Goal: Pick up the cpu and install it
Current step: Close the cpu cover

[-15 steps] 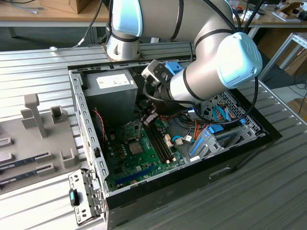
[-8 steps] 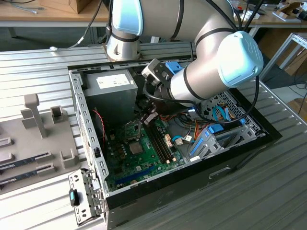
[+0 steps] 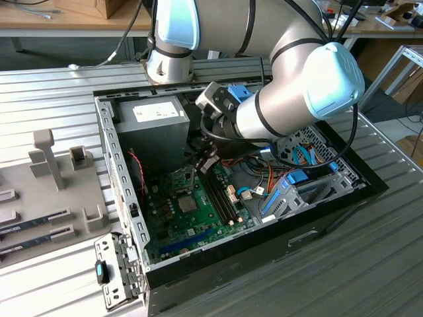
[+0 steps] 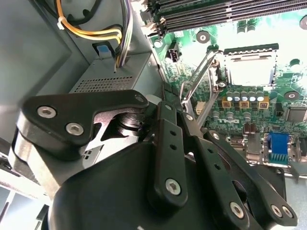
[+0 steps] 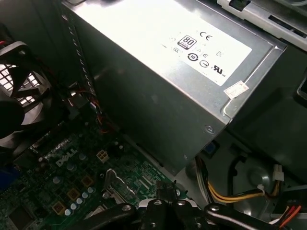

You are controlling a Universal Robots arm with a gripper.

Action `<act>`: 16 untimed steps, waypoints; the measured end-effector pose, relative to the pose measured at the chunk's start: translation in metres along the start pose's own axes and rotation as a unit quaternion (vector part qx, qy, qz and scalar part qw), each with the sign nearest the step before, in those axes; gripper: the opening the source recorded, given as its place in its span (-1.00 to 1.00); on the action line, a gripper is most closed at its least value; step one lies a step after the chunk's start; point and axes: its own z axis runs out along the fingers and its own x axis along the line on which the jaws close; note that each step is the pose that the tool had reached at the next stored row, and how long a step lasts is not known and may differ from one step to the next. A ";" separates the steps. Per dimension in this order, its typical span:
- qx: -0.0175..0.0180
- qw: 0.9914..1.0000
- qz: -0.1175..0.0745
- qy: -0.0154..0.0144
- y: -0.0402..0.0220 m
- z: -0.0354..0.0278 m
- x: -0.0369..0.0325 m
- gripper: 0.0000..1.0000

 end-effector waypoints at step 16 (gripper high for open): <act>-0.011 1.000 -0.008 -0.007 0.0005 -0.0030 -0.0002 -0.79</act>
